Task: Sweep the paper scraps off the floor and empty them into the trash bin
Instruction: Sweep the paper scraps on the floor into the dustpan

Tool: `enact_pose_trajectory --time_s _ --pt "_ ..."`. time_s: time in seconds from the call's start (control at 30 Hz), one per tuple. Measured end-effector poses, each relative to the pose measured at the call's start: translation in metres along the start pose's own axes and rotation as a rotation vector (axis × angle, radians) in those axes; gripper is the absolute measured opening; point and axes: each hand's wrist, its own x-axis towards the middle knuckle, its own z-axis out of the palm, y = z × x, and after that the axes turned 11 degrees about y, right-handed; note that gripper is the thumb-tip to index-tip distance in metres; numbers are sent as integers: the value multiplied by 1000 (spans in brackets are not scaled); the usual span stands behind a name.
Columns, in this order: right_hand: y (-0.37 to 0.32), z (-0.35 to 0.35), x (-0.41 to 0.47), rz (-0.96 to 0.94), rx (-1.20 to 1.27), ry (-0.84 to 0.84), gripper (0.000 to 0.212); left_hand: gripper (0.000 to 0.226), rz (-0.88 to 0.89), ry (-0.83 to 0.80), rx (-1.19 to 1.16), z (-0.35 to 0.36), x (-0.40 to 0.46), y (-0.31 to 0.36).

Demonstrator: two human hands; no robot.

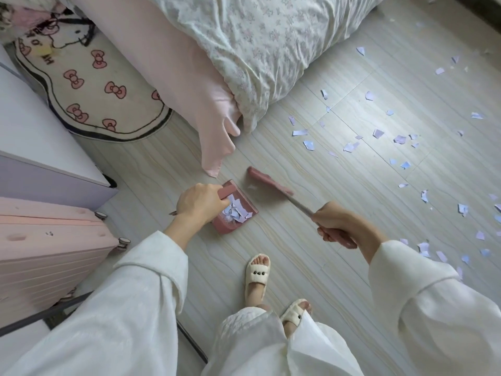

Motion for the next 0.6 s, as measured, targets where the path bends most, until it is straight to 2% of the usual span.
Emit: enact_pose_trajectory --time_s 0.2,0.47,0.6 --pt "-4 -32 -14 10 27 -129 12 26 26 -16 -3 -3 2 9" --pt "-9 -23 -34 -65 134 -4 13 18 58 -10 25 4 -5 18" --pt "3 0 -24 47 378 2 11 22 71 4 43 8 -11 14"
